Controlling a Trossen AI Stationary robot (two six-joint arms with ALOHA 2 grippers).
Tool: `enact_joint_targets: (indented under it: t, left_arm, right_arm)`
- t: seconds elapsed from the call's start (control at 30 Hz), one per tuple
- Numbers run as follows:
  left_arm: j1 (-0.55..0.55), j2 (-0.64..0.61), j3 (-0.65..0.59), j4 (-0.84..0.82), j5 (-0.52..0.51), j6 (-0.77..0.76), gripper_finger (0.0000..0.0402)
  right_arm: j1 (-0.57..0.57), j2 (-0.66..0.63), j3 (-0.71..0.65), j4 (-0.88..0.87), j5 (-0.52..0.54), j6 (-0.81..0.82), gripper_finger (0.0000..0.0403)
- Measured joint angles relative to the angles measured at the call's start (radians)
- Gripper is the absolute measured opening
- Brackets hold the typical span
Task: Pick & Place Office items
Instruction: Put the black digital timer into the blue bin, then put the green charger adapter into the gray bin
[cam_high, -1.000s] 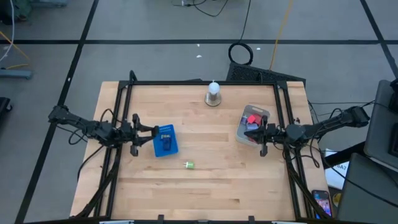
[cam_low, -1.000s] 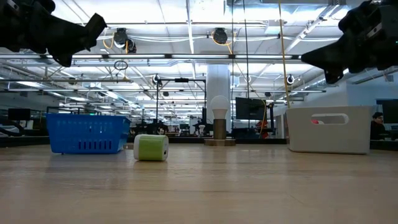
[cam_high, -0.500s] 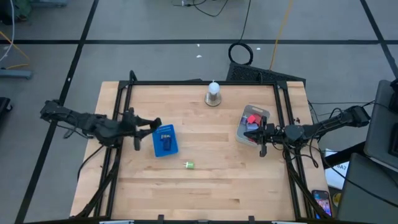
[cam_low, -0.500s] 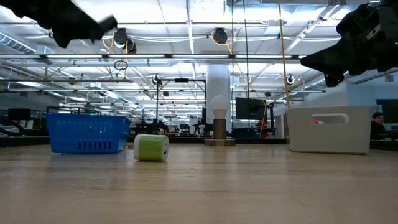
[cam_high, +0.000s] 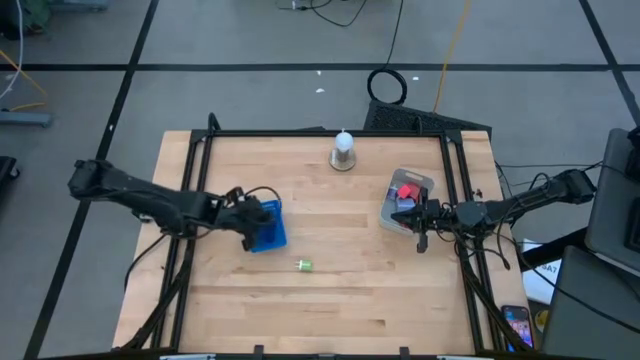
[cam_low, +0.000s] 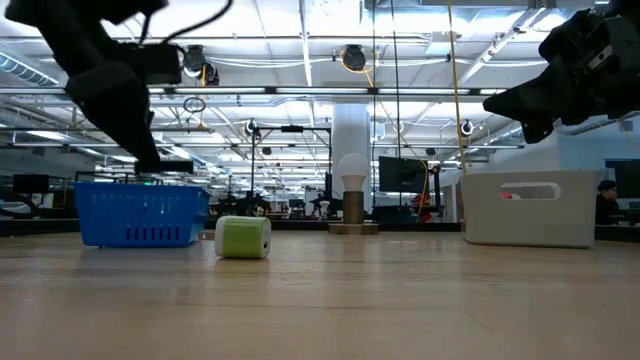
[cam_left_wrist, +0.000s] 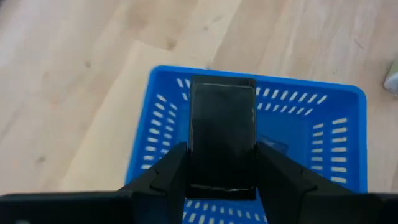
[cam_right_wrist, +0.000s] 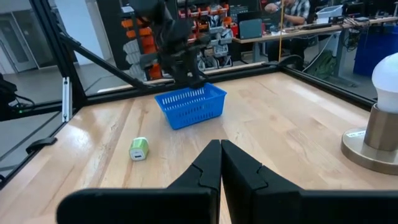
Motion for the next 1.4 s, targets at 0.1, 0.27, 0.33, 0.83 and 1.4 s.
enact_joint_targets:
  t: [0.1, 0.27, 0.33, 0.83, 1.4]
  left_arm:
    - [0.03, 0.042, 0.0, 0.013, 0.076, 0.032, 0.015]
    - [0.066, 0.11, 0.0, 0.019, 0.119, 0.045, 0.015]
    - [0.077, 0.135, 0.0, 0.021, 0.126, 0.052, 0.015]
    - [0.106, 0.161, -0.001, 0.037, 0.231, 0.087, 0.0289]
    - [-0.054, -0.424, -0.142, 0.475, 0.112, 0.449, 0.0226]
  right_arm:
    - [0.0, 0.0, 0.0, 0.001, 0.0, 0.0, 0.0004]
    - [0.0, 0.003, 0.0, 0.0, 0.001, 0.0, 0.0004]
    - [0.0, 0.005, 0.0, 0.001, 0.001, 0.0, 0.0004]
    - [0.0, 0.006, 0.0, 0.001, 0.001, -0.007, 0.0004]
    - [0.0, 0.006, 0.0, -0.004, -0.008, -0.007, 0.0004]
